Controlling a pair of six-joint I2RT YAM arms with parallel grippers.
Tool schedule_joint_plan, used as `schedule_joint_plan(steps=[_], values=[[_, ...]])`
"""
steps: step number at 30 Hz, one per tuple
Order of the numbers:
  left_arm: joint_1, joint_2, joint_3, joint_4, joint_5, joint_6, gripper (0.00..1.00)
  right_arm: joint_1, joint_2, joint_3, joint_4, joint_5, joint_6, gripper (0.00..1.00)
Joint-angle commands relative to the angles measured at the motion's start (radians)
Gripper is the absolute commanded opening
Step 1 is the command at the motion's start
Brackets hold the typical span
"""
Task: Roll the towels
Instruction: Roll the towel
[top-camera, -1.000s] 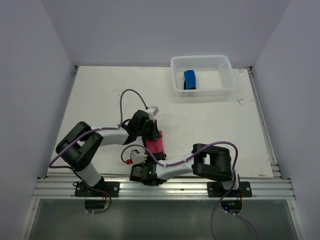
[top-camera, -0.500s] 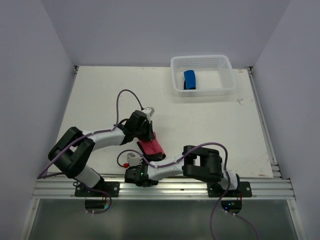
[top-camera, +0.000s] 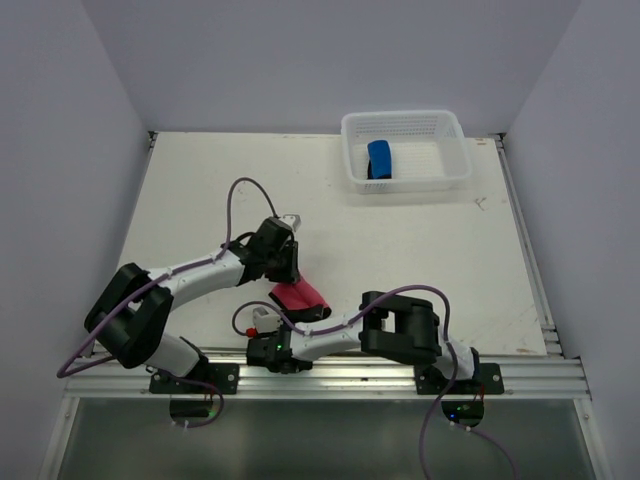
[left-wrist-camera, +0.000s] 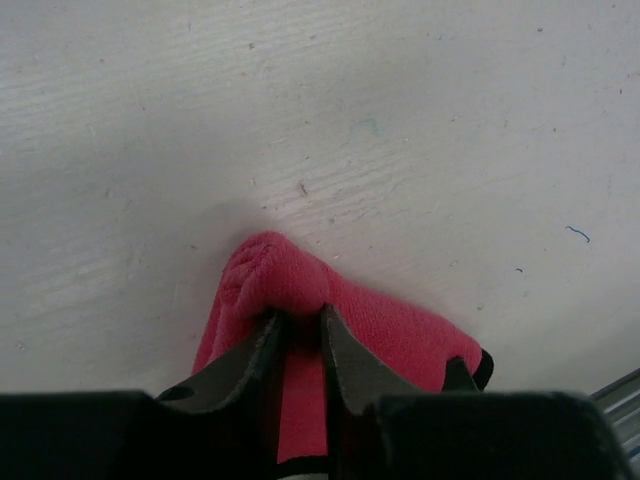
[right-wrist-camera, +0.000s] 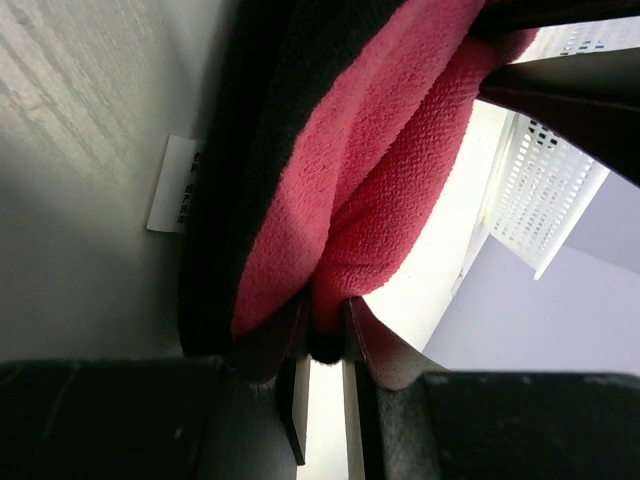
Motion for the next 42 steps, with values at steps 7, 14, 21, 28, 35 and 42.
schedule_joint_plan(steps=[7,14,21,28,35,42], values=[[0.009,-0.067,0.091,-0.231,-0.081,-0.066,0.39,-0.023,0.075,-0.015,0.057,-0.279,0.057,0.00],[0.009,-0.141,0.137,-0.308,-0.110,-0.099,0.41,-0.029,0.073,-0.016,0.064,-0.285,0.058,0.00],[0.009,-0.224,0.099,-0.101,0.034,-0.119,0.35,-0.032,0.075,-0.015,0.066,-0.288,0.058,0.00],[0.006,-0.177,0.008,0.123,0.200,-0.148,0.28,-0.032,0.079,-0.013,0.061,-0.288,0.058,0.00],[-0.004,-0.121,-0.098,0.333,0.258,-0.175,0.28,-0.035,0.087,-0.007,0.055,-0.293,0.058,0.00],[-0.013,-0.045,-0.207,0.498,0.269,-0.189,0.26,-0.034,0.093,-0.001,0.052,-0.298,0.057,0.00]])
